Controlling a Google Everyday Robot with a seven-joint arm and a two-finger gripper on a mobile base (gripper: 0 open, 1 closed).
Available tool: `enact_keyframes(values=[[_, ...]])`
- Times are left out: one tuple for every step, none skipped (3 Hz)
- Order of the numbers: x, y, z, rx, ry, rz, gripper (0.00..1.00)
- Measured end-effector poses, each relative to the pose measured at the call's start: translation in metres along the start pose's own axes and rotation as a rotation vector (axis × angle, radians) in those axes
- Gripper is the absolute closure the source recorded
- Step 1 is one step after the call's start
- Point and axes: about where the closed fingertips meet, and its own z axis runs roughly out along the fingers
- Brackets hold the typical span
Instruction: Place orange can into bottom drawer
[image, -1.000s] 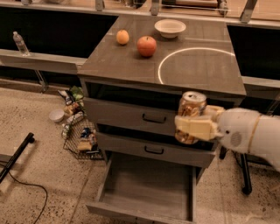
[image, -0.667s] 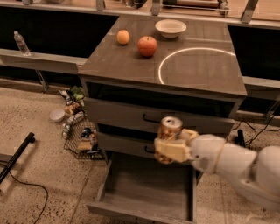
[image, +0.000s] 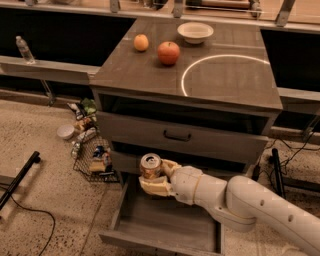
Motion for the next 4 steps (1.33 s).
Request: enact_keyframes(values=[[0.062, -0.013, 0.039, -0.015, -0.003, -0.125, 1.00], [0.092, -0.008, 0.054, -0.033, -0.023, -0.124, 1.00], [0.104, -0.004, 0.059, -0.042, -0.019, -0.139, 1.00], [0.166, -0.006, 0.065, -0.100, 0.011, -0.189, 1.00]])
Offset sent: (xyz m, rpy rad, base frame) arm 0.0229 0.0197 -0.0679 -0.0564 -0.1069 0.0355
